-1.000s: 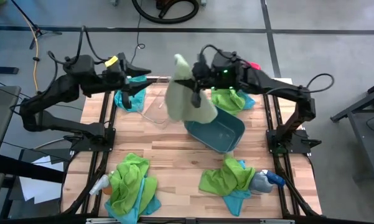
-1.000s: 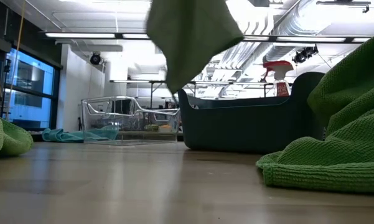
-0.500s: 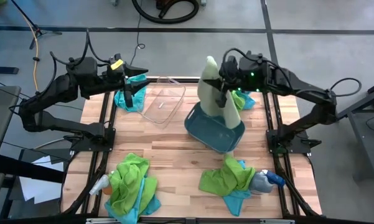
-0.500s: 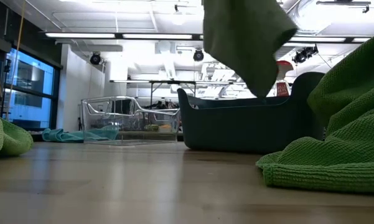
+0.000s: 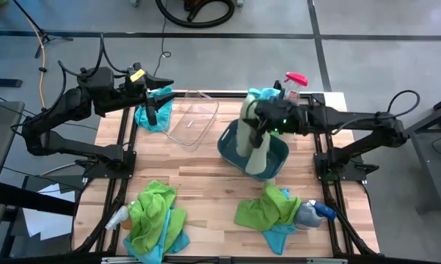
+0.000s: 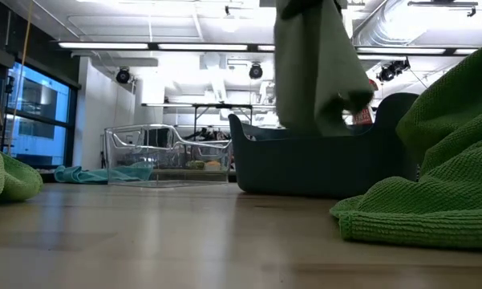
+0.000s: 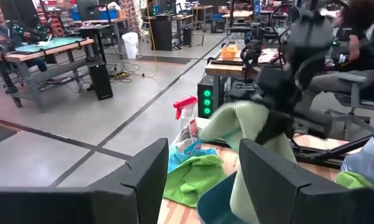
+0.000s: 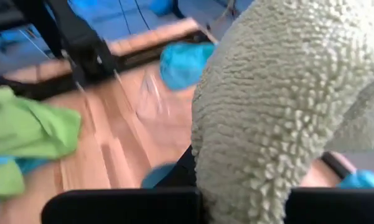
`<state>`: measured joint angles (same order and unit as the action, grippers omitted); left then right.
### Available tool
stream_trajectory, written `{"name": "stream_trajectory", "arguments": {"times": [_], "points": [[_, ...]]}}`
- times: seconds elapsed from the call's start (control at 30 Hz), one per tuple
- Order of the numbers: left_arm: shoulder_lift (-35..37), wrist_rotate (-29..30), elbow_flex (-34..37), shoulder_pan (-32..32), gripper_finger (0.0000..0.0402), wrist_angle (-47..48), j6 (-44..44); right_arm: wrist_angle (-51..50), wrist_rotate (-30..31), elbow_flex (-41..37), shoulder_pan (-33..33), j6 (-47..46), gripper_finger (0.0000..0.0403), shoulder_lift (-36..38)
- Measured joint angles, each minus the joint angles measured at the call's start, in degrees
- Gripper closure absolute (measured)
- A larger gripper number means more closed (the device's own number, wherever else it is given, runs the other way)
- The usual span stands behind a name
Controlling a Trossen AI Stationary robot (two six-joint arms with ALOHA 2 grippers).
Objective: Sort microfiber towel by color & place in baskets
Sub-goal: Put the light green microfiber towel into the blue bin
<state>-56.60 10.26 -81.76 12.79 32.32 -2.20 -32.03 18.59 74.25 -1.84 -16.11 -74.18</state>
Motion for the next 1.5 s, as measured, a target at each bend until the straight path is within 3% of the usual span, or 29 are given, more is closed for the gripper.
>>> {"name": "stream_trajectory", "arguments": {"times": [0.33, 0.57, 0.7, 0.97, 1.1, 1.3, 1.5], "points": [[0.0, 0.0, 0.0, -0.02, 0.0216, 0.02, 0.0, -2.68, -1.73, -8.01, 4.69, -12.01, 0.0403, -0.36], [0.0, 0.0, 0.0, -0.02, 0.0216, 0.09, 0.02, -2.43, -11.13, -8.02, -1.06, -35.55, 0.0403, -4.08], [0.0, 0.3, 0.02, -0.02, 0.0216, 2.87, -3.02, -3.93, -12.04, -8.02, -0.19, -47.36, 0.0403, -7.76], [-0.02, 3.7, 0.04, -0.02, 0.0216, 7.3, -18.06, -6.6, -6.79, -8.02, 3.02, -71.63, 0.0403, -15.43], [-0.02, 3.85, 0.04, -0.02, 0.0216, 7.19, -20.75, -8.83, -4.07, -8.02, 2.68, -80.88, 0.0403, -19.46], [-0.02, 3.86, 0.04, -0.01, 0.0216, 7.17, -21.46, -9.06, -4.72, -8.0, 0.88, -87.85, 0.0403, -25.8], [-0.02, 3.87, 0.04, -0.02, 0.0216, 7.35, -22.81, -8.77, -7.87, -7.99, -1.61, -88.48, 0.0403, -31.31]]}}
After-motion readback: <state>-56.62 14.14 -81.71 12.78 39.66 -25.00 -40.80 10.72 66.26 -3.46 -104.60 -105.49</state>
